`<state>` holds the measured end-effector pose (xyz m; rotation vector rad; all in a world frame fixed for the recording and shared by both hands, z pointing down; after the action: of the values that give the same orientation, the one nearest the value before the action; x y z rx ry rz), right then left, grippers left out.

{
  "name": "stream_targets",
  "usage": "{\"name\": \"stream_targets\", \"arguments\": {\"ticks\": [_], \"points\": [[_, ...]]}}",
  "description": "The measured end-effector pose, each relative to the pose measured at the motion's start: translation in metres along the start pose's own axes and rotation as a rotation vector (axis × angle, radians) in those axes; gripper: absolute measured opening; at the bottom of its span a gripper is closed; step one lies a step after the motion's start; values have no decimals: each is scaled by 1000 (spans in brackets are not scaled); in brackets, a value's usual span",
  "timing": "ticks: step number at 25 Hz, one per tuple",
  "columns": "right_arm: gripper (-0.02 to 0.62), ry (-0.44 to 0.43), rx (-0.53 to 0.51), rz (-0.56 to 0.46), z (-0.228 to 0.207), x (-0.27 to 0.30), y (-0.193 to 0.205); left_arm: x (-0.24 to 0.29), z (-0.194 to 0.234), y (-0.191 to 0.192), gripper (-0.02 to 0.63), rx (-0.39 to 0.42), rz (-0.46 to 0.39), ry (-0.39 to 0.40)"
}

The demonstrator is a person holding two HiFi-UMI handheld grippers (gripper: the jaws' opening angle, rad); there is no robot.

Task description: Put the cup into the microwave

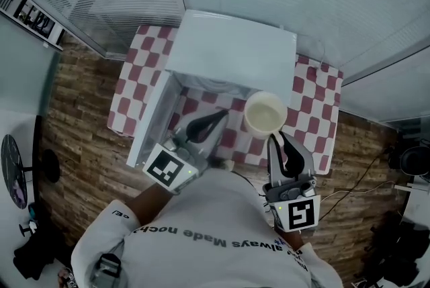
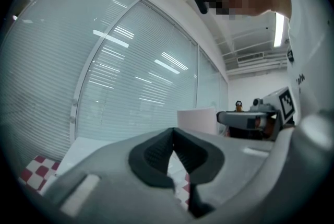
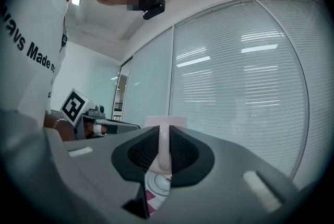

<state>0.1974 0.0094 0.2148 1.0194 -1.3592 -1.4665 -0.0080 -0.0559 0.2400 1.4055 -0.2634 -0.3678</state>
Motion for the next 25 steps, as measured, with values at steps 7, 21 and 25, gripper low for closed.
{"name": "stream_targets", "arguments": {"ticks": [7,21,25], "points": [[46,10,4,27,1,15,5,5,20,5,3,-6,12,24],[46,33,21,105,-13,27,47,20,45,40,3,-43,50,32],[46,39,27,129,-15,30,64,21,51,55,5,-56,68,27]]}}
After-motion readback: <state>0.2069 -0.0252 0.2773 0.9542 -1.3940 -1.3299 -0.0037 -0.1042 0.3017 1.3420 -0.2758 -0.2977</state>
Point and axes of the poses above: the fingertips, and each gripper's own axes: x forward along the fingers, z to its left, y out of its underside, the point moved 9 cm from there along -x, backward along the fingers, and after that the axes turned 15 degrees about y, right-handed, at the moved point
